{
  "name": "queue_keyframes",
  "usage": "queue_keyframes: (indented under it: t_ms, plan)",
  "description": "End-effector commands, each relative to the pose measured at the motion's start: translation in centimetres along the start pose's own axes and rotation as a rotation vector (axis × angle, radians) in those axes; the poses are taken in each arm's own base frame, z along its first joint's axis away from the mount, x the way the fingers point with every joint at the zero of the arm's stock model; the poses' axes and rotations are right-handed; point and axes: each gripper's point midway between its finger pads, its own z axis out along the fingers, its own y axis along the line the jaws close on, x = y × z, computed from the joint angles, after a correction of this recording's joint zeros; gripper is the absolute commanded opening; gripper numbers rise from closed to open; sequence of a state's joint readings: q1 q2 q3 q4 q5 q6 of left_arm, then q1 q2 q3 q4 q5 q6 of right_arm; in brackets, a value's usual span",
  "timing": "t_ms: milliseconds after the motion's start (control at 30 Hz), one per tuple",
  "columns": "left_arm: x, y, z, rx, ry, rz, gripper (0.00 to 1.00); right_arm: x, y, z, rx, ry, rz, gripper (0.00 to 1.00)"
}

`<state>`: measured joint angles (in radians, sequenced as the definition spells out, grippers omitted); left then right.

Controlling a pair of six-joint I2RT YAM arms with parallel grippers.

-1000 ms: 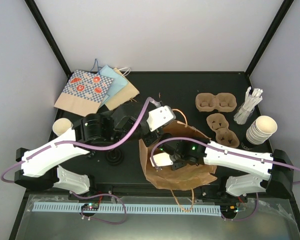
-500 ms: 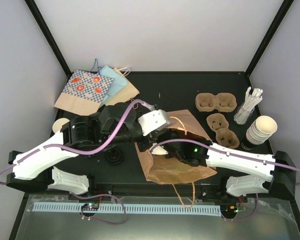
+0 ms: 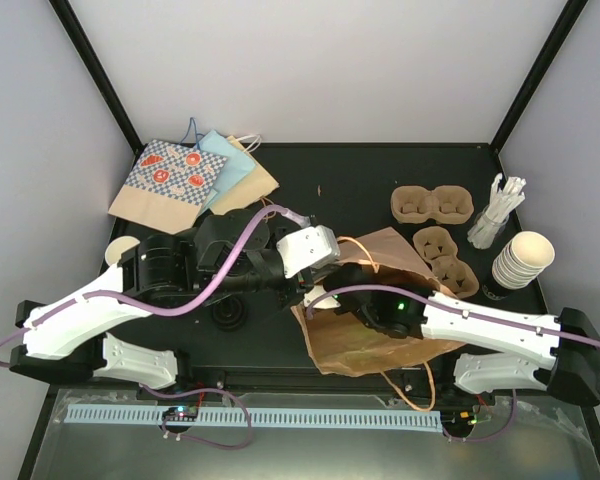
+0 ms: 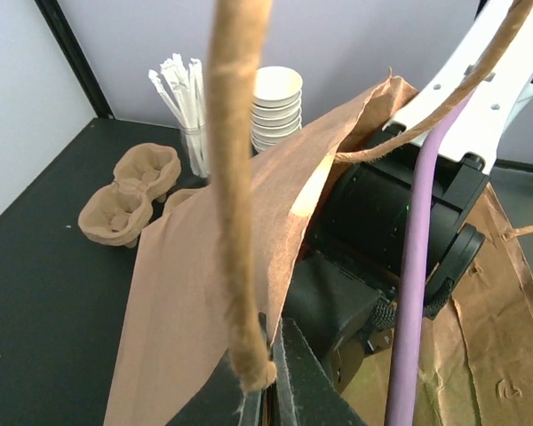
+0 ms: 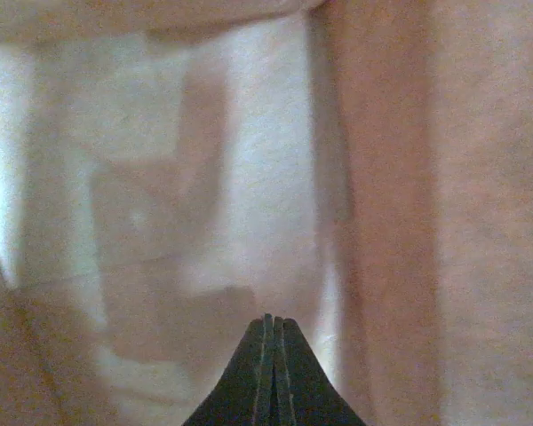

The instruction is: Pack the takeout coffee

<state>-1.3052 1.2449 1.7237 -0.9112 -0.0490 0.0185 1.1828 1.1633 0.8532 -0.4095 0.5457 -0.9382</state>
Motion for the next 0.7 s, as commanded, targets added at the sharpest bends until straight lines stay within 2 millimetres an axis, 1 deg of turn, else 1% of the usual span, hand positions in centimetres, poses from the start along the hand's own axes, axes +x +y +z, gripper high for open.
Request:
queue_keyframes:
  t_ms: [0, 67, 133, 267, 500, 667]
  plan:
    - [-2.9, 0.8, -2.4, -0.055, -0.117, 0.006, 0.02, 0.5, 1.6, 0.3, -0.069, 0.024, 0.001, 0.01]
    - [-3.0, 0.9, -2.6, -0.061, -0.118, 0.008, 0.02, 0.6, 1.6, 0.3, -0.057, 0.023, 0.005, 0.01]
    - [-3.0, 1.1, -2.8, -0.076, -0.121, 0.022, 0.02, 0.3, 2.3, -0.3, -0.105, -0.010, -0.009, 0.01]
    - [-2.4, 2.1, -2.7, -0.157, -0.100, 0.070, 0.01, -0.4, 4.4, -1.8, -0.279, -0.064, -0.020, 0.01]
    - [-1.9, 3.2, -2.1, -0.268, -0.060, 0.141, 0.02, -0.4, 8.3, -3.5, -0.541, -0.056, -0.017, 0.01]
    - [-1.8, 4.6, -1.8, -0.368, -0.011, 0.193, 0.01, -0.8, 9.7, -4.8, -0.645, -0.091, -0.019, 0.01]
